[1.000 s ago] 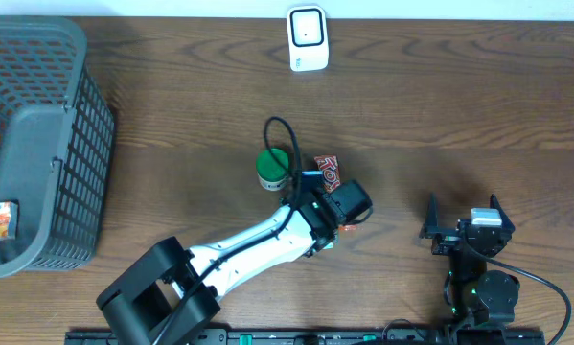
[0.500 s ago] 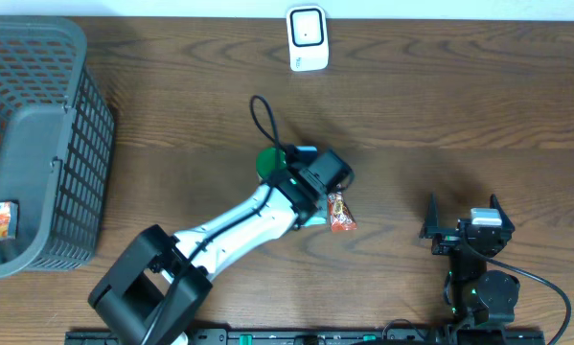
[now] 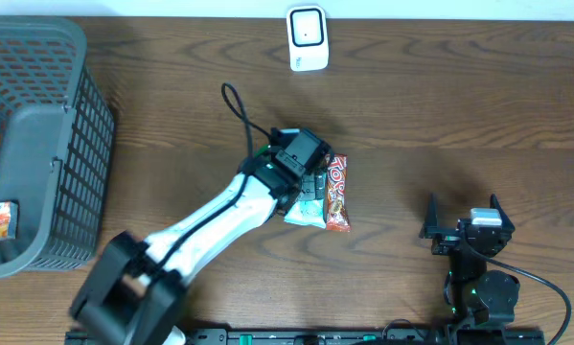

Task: Scan the item barcode
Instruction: 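Carry the wipes pack to the table beside the snack bar, then open the left gripper and withdraw toward the basket, then reach the left gripper into the basket and grasp the orange tissue pack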

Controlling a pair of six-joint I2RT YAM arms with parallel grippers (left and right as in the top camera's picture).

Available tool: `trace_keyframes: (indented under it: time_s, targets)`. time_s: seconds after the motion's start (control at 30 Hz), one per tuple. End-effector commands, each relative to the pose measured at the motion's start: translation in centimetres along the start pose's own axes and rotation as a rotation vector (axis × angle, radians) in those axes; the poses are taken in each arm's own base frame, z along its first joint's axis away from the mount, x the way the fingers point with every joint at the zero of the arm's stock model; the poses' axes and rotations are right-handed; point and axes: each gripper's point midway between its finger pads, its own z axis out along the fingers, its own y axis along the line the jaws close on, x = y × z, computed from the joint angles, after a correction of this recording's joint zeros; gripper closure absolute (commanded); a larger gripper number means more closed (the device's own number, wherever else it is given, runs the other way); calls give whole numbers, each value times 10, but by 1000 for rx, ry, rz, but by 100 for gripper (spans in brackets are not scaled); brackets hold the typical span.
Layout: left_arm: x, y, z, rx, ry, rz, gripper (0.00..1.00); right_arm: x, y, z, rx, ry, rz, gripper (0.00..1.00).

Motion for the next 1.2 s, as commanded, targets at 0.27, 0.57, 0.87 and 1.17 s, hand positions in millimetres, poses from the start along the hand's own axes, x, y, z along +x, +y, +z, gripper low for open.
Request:
trace_keyframes:
  time_s: [0.27, 0.57, 0.87, 1.17]
  targets:
    - [-78, 21, -208, 240, -479, -83, 2, -1, 1, -1, -2, -5, -10, 1]
    - [-93, 210, -307, -175, -838, -442, 2, -1, 1, -1, -2, -5, -10, 1]
    - [-51, 354, -327, -397, -900, -1046, 2, -1, 1, -1, -2, -5, -10, 1]
    - [-18, 443, -273, -423, -704, -1368, 2, -1, 1, -1, -2, -5, -10, 1]
